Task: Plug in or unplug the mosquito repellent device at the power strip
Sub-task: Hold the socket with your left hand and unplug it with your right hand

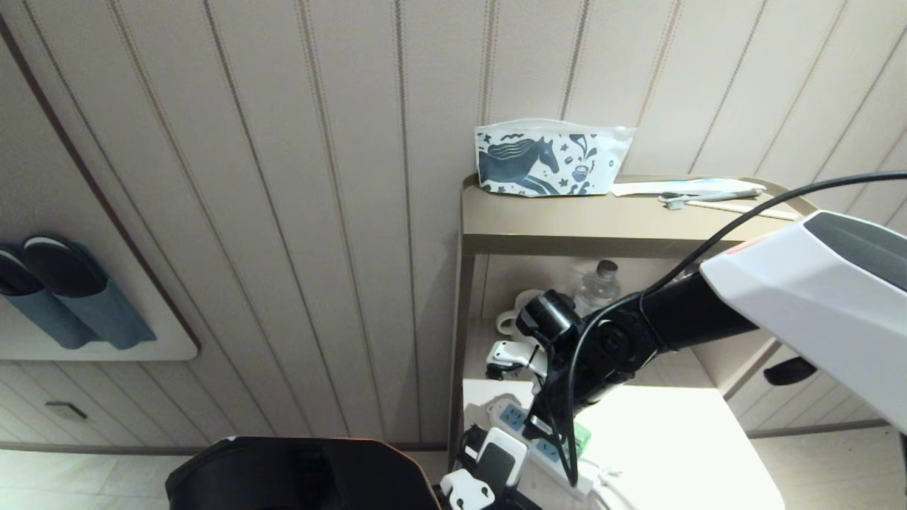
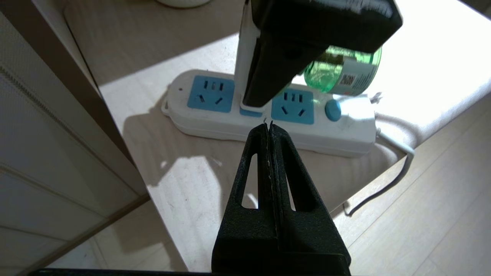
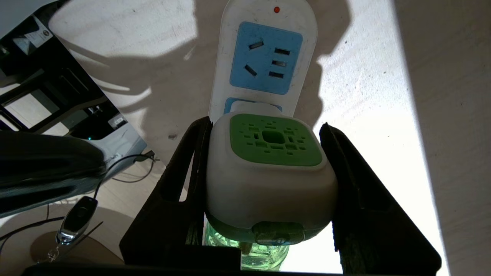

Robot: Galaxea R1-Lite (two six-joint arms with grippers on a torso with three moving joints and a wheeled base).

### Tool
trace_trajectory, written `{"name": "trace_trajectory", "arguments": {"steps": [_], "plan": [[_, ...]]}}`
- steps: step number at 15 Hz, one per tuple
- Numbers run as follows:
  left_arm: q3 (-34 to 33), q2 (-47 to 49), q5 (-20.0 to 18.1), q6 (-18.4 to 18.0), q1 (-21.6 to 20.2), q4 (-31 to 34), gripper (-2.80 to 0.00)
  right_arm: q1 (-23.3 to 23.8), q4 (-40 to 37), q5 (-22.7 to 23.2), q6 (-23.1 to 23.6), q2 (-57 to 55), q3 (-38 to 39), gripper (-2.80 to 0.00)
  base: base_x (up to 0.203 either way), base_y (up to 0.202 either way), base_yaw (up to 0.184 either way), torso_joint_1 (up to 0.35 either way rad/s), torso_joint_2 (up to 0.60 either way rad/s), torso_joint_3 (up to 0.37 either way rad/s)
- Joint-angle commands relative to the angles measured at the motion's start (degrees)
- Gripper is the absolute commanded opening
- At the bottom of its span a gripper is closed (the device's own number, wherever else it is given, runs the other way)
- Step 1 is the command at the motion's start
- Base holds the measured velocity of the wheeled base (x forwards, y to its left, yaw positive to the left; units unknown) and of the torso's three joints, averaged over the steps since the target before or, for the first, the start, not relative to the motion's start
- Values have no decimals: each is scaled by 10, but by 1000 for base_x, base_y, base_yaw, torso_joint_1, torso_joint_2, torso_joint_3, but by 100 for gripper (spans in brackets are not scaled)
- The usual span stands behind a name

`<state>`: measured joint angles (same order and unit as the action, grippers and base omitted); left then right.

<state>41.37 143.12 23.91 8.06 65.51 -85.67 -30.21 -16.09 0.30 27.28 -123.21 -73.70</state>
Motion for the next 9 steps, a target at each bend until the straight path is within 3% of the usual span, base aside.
{"name": "trace_trajectory", "arguments": {"steps": [1, 9], "plan": [[16, 25, -1, -8, -7, -6, -280, 0, -1, 0, 1, 2, 5, -280, 0, 0, 0, 0, 0, 0], [87, 62, -4, -46, -8, 25, -280, 0, 2, 1, 0, 6, 17, -280, 0, 0, 0, 0, 0, 0]]}}
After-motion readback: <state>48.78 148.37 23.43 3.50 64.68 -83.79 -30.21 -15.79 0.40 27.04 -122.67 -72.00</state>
